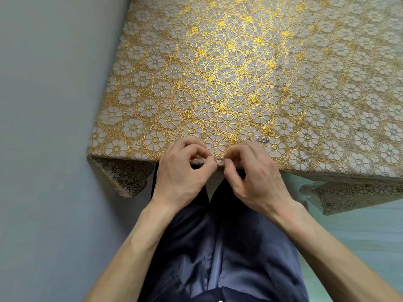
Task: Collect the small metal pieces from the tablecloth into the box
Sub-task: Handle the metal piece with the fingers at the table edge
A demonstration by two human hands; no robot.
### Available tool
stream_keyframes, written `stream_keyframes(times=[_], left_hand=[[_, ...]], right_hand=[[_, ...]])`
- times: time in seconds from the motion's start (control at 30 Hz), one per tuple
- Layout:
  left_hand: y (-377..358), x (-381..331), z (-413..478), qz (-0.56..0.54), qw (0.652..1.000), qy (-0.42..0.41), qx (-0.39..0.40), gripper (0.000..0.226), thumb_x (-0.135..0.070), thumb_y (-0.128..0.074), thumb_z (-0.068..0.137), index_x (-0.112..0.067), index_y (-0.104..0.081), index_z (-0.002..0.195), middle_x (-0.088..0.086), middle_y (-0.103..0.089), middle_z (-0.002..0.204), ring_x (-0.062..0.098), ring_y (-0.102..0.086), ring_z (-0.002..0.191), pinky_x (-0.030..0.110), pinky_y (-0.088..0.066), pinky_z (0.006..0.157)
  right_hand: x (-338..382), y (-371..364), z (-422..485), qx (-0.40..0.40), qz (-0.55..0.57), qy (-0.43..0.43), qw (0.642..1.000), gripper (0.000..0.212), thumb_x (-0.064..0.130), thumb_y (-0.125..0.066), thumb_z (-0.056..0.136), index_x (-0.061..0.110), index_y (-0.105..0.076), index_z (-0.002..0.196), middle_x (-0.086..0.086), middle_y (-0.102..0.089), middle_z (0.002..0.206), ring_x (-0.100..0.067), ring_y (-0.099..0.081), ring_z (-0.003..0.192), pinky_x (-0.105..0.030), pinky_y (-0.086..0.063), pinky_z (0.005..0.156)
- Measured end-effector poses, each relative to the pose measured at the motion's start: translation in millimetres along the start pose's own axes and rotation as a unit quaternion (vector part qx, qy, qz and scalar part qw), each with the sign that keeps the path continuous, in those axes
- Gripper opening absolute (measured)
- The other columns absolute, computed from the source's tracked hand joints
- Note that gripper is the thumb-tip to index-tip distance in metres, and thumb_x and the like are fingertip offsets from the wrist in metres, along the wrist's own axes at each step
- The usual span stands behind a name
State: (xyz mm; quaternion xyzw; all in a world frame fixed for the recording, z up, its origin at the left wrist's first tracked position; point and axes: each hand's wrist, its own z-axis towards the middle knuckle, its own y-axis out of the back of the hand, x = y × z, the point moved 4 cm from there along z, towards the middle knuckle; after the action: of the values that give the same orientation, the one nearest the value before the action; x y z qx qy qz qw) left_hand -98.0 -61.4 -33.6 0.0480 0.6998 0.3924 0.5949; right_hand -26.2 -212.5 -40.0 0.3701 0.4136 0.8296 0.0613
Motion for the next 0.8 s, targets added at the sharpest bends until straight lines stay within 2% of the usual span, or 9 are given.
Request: stream_keyframes(times=[0.23, 0.5, 0.57, 0.7, 0.8], left_hand=[[0.2, -1.1, 0.4, 0.007, 1.000, 0.005, 0.004, 0.016, -0.037, -0.066, 0.078, -0.023, -0.074, 0.079, -0.016, -0.064, 0.099, 0.006, -0.058, 0.098, 0.032, -0.048, 0.092], [0.1, -1.7, 0.3, 0.008, 1.000, 0.001, 0.003, 0.021, -0.042, -0.062, 0.077, -0.024, -0.072, 0.079, -0.016, -0.064, 0.100, 0.009, -0.059, 0.099, 0.039, -0.050, 0.091], [-0.1, -2.2, 0.2, 0.009, 1.000, 0.004, 0.003, 0.020, -0.041, -0.063, 0.077, -0.024, -0.072, 0.079, -0.016, -0.064, 0.100, 0.009, -0.059, 0.099, 0.039, -0.050, 0.092], [-0.3, -2.9, 0.6, 0.013, 1.000, 0.003, 0.000, 0.028, -0.049, -0.057, 0.076, -0.026, -0.072, 0.079, -0.017, -0.063, 0.101, 0.010, -0.059, 0.099, 0.038, -0.049, 0.091], [-1.3, -2.6, 0.6, 0.001, 1.000, 0.008, -0.002, 0.027, -0.050, -0.056, 0.076, -0.027, -0.071, 0.078, -0.017, -0.063, 0.101, 0.013, -0.061, 0.099, 0.042, -0.051, 0.091]], right_hand=[[-1.5, 0.7, -0.5, -0.003, 0.025, -0.012, 1.000, 0.013, 0.018, -0.056, 0.094, 0.006, -0.062, 0.095, -0.005, -0.060, 0.091, -0.027, -0.058, 0.082, -0.046, -0.054, 0.071], [-1.9, 2.8, -1.2, -0.013, 0.026, -0.014, 0.999, 0.011, 0.016, -0.058, 0.093, 0.006, -0.062, 0.092, -0.003, -0.059, 0.089, -0.023, -0.057, 0.080, -0.043, -0.053, 0.072], [-1.8, 2.9, -1.0, -0.017, 0.035, -0.024, 0.999, 0.012, 0.018, -0.057, 0.093, 0.007, -0.062, 0.091, -0.001, -0.059, 0.089, -0.019, -0.056, 0.080, -0.039, -0.052, 0.072], [-3.6, 4.0, -0.8, -0.014, 0.068, -0.070, 0.995, 0.017, 0.024, -0.054, 0.092, 0.009, -0.061, 0.092, 0.007, -0.054, 0.090, -0.007, -0.049, 0.080, -0.023, -0.046, 0.075], [-4.8, 4.5, -1.3, -0.009, 0.082, -0.087, 0.993, 0.018, 0.025, -0.053, 0.092, 0.009, -0.060, 0.092, 0.006, -0.055, 0.089, -0.007, -0.049, 0.080, -0.014, -0.040, 0.075]])
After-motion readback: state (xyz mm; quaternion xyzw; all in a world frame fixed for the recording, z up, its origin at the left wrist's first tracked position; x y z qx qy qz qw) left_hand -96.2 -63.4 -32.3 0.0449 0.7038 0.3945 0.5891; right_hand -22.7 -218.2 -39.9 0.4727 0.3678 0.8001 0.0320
